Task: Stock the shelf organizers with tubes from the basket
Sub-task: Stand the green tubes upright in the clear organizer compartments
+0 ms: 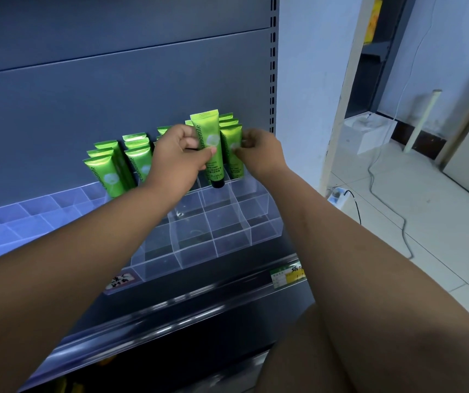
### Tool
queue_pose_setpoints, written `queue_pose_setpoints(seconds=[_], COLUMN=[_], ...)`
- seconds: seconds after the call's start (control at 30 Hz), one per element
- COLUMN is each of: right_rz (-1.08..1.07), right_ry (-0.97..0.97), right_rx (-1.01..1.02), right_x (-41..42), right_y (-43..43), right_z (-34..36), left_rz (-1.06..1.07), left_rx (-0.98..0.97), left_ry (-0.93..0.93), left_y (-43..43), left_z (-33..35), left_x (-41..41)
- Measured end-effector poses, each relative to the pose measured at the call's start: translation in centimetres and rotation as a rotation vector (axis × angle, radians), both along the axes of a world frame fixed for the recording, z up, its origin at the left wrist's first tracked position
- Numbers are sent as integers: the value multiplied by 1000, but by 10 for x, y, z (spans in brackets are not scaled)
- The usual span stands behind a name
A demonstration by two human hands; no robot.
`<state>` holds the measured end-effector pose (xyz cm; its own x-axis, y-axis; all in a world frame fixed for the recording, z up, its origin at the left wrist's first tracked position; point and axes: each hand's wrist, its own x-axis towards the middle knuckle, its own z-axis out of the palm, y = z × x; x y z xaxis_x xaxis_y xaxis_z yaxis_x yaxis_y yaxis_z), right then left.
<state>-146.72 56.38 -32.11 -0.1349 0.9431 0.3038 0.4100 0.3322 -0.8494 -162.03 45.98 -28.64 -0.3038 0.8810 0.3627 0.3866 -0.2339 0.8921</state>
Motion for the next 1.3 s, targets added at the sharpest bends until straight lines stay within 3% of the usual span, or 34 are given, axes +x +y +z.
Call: queue_pose_setpoints(seconds=[0.17, 0.4, 0.83, 0.97, 1.17, 1.3], right_rz=[-55, -69, -74, -147, -49, 22], right_ry=[-94, 52, 58, 38, 278, 288], right_rx=[26, -41, -45, 43, 157, 116], right_x=[0, 3, 8, 11, 11, 13], right_y=[-2, -1, -1, -12, -34, -31], right_z=[-2, -7, -6, -1, 7, 2], left_rz=[0, -1, 1, 10, 83, 65], left_rx=[-2, 7, 27, 43, 104, 112], left_ry=[-7, -22, -35, -58, -69, -89], left_y=[2, 4, 7, 13, 24, 34], left_z=[1, -2, -5, -6, -8, -15], left_x=[6, 9, 10, 15, 34, 44])
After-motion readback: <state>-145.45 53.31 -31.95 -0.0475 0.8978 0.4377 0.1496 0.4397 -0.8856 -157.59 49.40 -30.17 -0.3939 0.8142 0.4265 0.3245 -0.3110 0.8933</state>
